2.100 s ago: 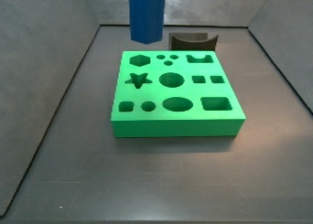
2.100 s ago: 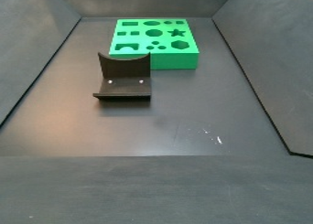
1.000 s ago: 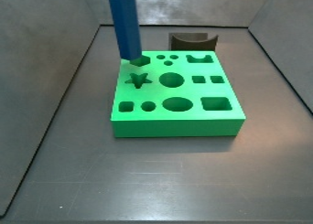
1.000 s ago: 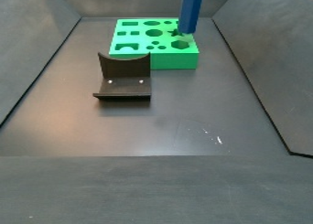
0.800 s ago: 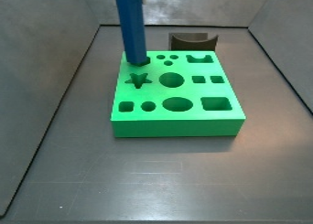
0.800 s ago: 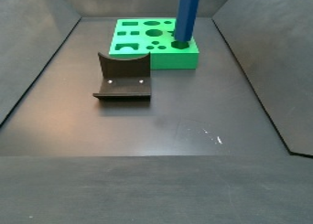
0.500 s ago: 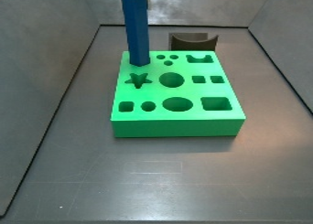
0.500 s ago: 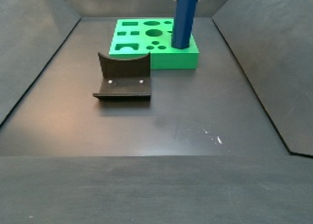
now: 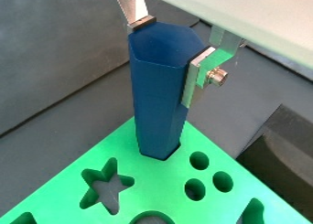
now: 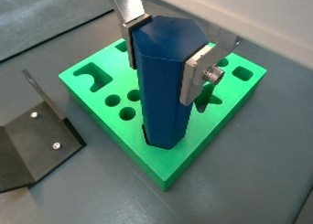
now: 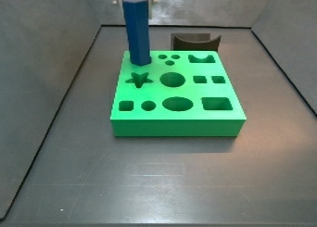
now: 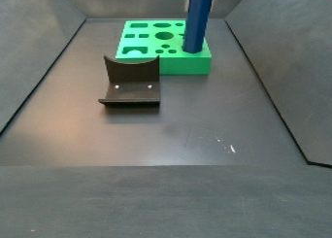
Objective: Insert the hexagon object.
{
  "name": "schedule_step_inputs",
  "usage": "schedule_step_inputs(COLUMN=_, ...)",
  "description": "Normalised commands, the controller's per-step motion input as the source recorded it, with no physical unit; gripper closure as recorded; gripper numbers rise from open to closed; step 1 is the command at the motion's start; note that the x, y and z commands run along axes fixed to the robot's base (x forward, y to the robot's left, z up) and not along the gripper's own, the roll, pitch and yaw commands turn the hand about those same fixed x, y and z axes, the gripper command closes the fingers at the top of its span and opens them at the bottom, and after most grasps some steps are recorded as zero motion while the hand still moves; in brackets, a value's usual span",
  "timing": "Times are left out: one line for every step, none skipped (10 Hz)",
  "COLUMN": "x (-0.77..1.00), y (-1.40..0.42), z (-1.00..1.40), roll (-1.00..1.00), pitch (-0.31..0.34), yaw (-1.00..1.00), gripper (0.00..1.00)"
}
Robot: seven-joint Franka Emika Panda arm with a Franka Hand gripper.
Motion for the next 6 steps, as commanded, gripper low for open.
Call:
schedule_step_inputs(x=0.07, y=0.00, z=-0.49, roll=0.11, pitch=-0.040, yaw=-0.05, gripper=1.00)
schedule_step_inputs(x=0.10, y=0.00, z=-0.42, roll=0.07, pitch=-0.010, yaw=-0.07, gripper=1.00)
schedule_step_inputs(x=0.07, y=0.00, z=-0.38, roll=0.09, pitch=-0.004, yaw=-0.07, gripper=1.00)
schedule_step_inputs(x=0.01, y=-0.01, z=-0.36, roll=0.19, pitch=-0.001, yaw=-0.06, gripper=1.00)
schedule_step_inputs(x=0.00, y=-0.03, z=-0.19, roll=0.11, pitch=0.000, yaw=-0.05, gripper=1.00)
schedule_step_inputs(x=0.00, y=0.00, z=0.00, roll=0.00, pitch=0.000, yaw=0.00, gripper=1.00)
